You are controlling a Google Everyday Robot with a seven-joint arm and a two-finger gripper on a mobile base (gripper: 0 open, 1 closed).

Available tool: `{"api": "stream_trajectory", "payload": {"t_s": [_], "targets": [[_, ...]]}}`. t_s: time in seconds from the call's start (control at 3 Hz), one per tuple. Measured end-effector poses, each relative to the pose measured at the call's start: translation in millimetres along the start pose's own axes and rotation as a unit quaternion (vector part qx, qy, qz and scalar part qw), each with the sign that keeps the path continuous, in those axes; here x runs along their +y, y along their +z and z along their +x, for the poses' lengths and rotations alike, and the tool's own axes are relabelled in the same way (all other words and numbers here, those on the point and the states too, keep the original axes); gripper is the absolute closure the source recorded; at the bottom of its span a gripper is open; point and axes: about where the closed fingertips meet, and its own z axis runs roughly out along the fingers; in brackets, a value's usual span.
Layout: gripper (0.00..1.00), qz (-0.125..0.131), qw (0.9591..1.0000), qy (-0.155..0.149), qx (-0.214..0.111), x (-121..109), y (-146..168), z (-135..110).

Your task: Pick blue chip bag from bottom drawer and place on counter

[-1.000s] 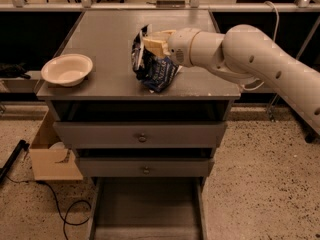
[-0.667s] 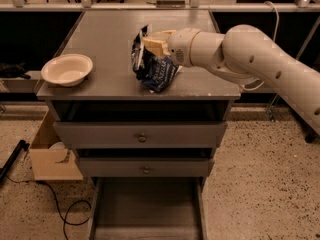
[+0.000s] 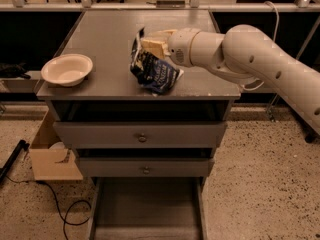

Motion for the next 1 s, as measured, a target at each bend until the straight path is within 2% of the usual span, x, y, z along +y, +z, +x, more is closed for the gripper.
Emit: {"api": "stream_trajectory", "payload": {"t_s": [0.33,1.0], "targets": [[0.04,0.000,1.0000,0.000,0.000,0.0,0.0,0.0],[0.00,0.000,1.0000,0.000,0.000,0.1,0.1,0.0]]}}
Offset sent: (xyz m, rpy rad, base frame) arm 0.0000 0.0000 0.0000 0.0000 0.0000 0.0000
